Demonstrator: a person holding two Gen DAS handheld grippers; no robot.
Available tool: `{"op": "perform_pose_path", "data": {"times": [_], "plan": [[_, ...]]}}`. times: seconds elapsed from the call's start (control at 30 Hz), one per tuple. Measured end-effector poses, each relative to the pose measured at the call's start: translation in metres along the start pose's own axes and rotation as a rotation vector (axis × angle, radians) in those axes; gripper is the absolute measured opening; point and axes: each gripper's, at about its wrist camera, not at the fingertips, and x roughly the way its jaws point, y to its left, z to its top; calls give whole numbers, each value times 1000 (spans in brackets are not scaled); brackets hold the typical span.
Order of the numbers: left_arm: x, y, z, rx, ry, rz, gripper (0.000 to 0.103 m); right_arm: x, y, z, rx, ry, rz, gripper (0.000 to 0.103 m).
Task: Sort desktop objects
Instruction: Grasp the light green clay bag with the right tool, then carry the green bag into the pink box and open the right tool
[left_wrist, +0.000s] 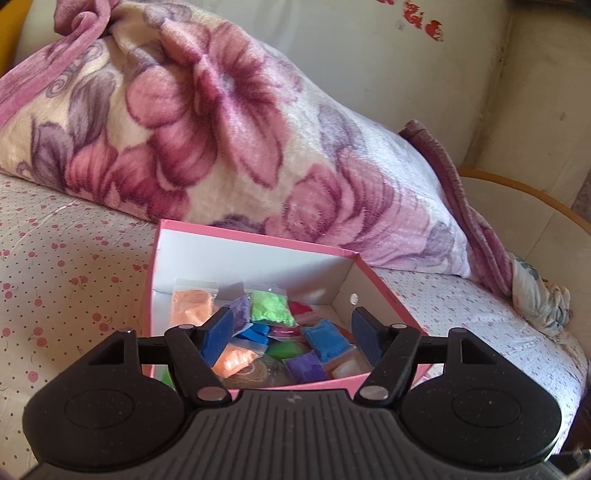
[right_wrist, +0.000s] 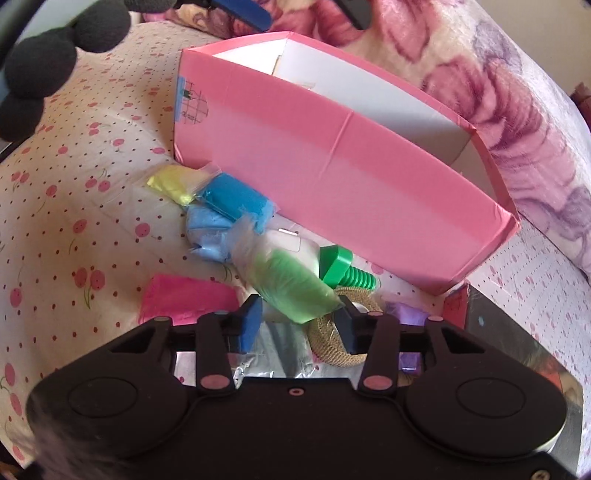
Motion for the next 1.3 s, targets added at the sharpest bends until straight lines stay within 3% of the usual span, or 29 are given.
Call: {"op": "perform_pose_path", "data": {"times": [0.07,0.13,0.37,0.57,0.73,0.77,0.8,0.83,0.9,0.97,1.17,1.2,1.3], "plan": [[-4,-3,-2,12,2,-11,70,0,0,2,-20,1,7,31],[-10,-5,-6,21,4,-18,70,-4,-1,3,-11,-6,16,9],[-43,-1,-26,14,-2,-9,70,-24,-4,4,33,-44,45,7],[-72,38,-35,-79,-89,201,70,-35,-3,5,34,-60,58,7],[-73,72,-44,-186,-35,359,70,-39,-4,10,24,-69,46,7],[-72,77,-47,-197,-20,380,70,-38,-3,12,20,-72,42,8],[-69,80,-50,-203,-1,399,70,-37,-2,14,18,-74,41,19],[-64,82,-52,-198,30,411,70,-36,-1,17,27,-73,51,46],[-54,85,-60,-178,80,430,70,-33,-2,23,77,-63,94,70],[-46,86,-68,-160,114,458,80,-26,-4,25,163,-37,123,70],[-36,85,-82,-131,150,490,82,-4,0,24,342,19,128,70],[-36,84,-82,-129,146,496,82,0,1,22,363,25,121,67],[-34,84,-85,-123,158,505,83,1,1,17,403,18,114,29]]}}
